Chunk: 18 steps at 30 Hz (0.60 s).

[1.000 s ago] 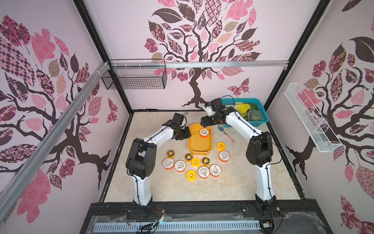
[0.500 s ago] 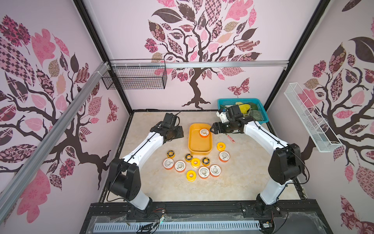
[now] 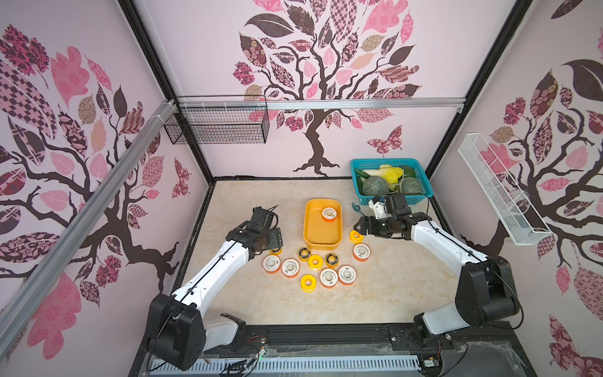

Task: Put the sealing tape into the storage box
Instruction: Pick up the sealing tape at the center of the board.

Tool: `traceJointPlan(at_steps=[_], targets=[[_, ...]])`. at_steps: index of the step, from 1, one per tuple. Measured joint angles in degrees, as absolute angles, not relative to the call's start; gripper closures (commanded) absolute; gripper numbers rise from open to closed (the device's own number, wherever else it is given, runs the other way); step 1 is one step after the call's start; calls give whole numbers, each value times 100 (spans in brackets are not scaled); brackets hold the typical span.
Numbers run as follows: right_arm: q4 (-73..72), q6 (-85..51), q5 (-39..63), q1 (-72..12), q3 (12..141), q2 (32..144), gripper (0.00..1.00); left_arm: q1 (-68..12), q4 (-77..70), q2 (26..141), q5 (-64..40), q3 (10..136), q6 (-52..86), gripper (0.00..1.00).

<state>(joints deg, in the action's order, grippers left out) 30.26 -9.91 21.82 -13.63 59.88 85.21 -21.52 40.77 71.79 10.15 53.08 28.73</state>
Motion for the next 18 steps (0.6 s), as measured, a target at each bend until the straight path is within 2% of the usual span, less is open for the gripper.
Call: traceJointPlan(at_steps=[9,18], targets=[[2906,-1013,2375,-1358,5828,8523,13,-2143,3977,7293,799,4650,2965,12],[2812,-1031,2497,-1358,5828,8523,13,-2143,3802,7728,593,4580,2958,11]])
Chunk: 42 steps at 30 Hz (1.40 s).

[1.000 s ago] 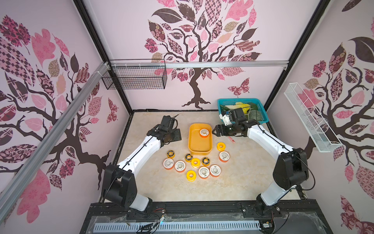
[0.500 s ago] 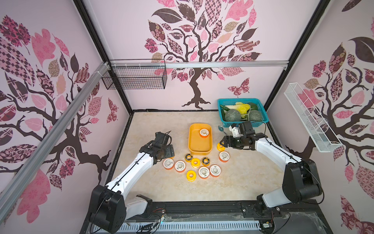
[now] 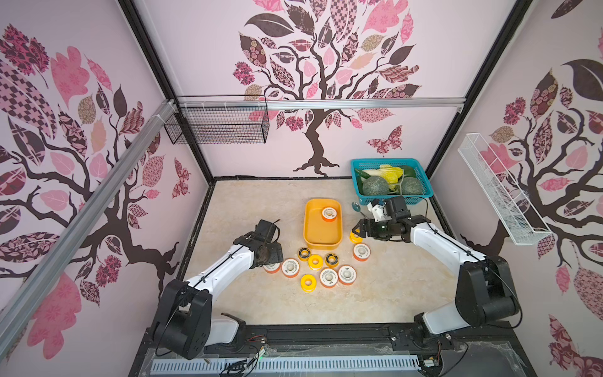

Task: Put the sealing tape into the storage box
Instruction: Pick up the sealing tape at the center of the board.

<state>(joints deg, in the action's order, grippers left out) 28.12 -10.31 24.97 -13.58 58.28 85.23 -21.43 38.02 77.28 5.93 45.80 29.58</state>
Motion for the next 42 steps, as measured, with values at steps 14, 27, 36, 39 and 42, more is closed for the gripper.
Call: traceJointPlan(at_steps=[14,27,36,39,42], targets=[[2779,-1050,2624,-1358,5828,8523,13,-2213,3557,8403,464,4580,2849,14],[2779,-1050,2665,-1358,5828,8523,13,-2235,3518,8737,410,4584,2823,17],[2779,-1050,2700,-1358,5828,8558,13,-2255,3518,8735,493,4589,2814,28],[2779,-1050,2703,-1358,5828,8562,13,-2255,3524,8735,530,4595,2803,28],[2777,-1050,2705,-1358,5828,8580,13,-2255,3544,8724,556,4598,2803,28]])
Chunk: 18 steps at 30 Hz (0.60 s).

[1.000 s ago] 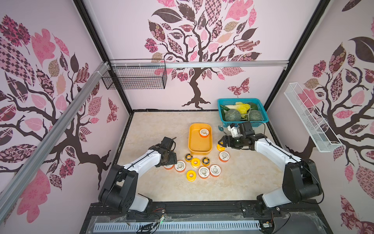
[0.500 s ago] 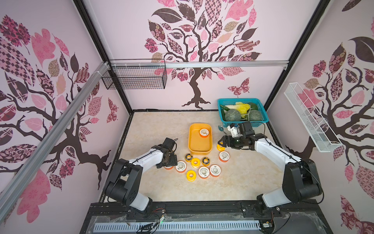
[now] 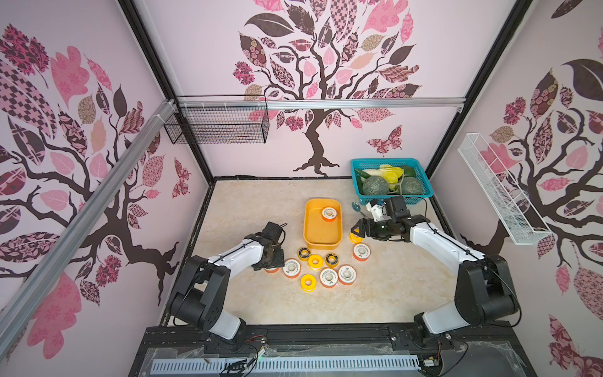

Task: Put the sealing tape into the storage box
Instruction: Pick up the sealing tape at the center of the board.

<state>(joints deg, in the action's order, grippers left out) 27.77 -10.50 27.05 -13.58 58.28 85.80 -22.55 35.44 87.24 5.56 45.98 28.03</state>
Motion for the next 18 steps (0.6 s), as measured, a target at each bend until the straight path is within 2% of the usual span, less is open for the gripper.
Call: traceJointPlan(at_steps=[7,10,18], targets=[[2744,-1118,2746,-1358,5828,8799,16,-2257,3765,8466,644,4759,2803,29],[2676,-1166,2849,-1358,5837,8938,23,-2268,3876,8344,655,4945,2786,29],[2521,-1278,3365,-1358,6101,9583,51,-2292,4104,8276,631,5507,2655,29]])
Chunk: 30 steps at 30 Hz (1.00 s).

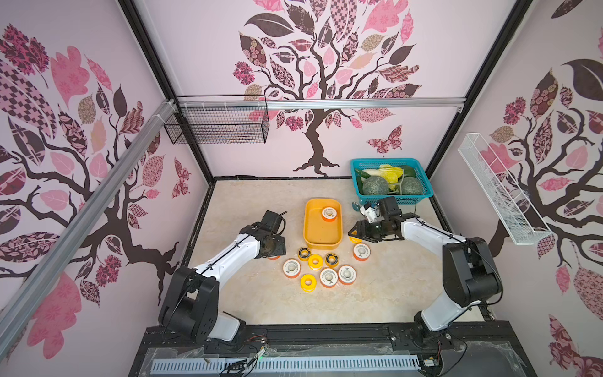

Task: Put the sealing tape into the storage box
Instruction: Pick up the sealing tape at the center of the board.

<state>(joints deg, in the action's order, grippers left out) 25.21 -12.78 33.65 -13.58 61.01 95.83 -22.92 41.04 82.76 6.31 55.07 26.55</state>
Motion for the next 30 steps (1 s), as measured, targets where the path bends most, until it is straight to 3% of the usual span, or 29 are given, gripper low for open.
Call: traceJointPlan(at_steps=[30], targets=[[2408,-1612,3483,-1719,7338,10960,82,-2698,4348,9557,193,7518,2403,31]])
